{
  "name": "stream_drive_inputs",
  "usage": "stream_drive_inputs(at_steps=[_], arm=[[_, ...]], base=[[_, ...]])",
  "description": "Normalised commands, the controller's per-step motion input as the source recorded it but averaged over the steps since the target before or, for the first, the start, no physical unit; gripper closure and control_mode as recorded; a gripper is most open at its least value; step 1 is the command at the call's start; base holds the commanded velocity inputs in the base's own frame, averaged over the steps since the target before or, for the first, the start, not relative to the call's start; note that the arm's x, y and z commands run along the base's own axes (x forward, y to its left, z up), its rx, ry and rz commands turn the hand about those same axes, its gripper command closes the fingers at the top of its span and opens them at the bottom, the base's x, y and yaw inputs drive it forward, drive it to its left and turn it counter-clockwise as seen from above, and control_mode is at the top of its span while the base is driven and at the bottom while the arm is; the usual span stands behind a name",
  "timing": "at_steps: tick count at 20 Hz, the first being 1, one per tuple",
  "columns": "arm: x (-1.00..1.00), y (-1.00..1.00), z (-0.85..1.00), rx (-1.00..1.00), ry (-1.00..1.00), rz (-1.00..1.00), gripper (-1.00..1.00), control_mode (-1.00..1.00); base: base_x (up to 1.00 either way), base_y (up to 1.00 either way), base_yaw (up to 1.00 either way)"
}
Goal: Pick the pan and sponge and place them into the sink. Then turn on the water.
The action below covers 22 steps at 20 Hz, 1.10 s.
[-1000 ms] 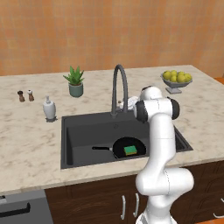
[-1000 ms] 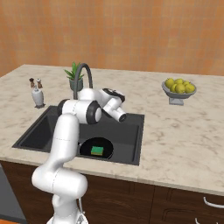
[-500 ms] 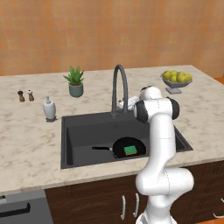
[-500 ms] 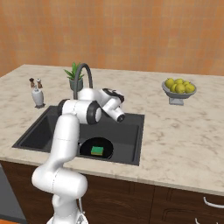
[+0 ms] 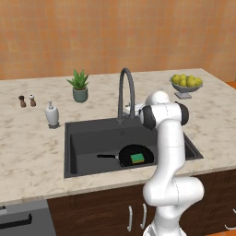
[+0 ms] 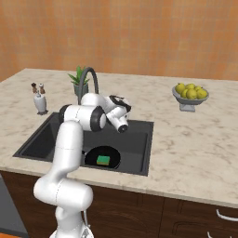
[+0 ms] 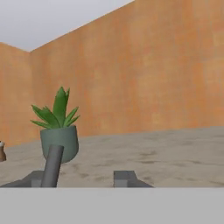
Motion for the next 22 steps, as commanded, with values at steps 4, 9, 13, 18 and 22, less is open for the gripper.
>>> stream_drive_inputs(at_steps=[4, 9, 13, 18, 22], arm=[[0.09, -1.00, 0.00, 0.20, 0.04, -0.01, 1.00, -1.00], [0.19, -1.00, 0.00, 0.26, 0.11, 0.00, 1.00, -1.00], [0.23, -1.00, 0.00, 0.28, 0.17, 0.00, 1.00, -1.00], [0.28, -1.00, 0.00, 0.23, 0.22, 0.00, 1.00, -1.00], [0.34, -1.00, 0.00, 0.26, 0.24, 0.00, 1.00, -1.00]], base=[[0.00, 0.00, 0.00], [0.00, 0.00, 0.00], [0.00, 0.00, 0.00], [0.00, 0.00, 0.00], [0.00, 0.00, 0.00]])
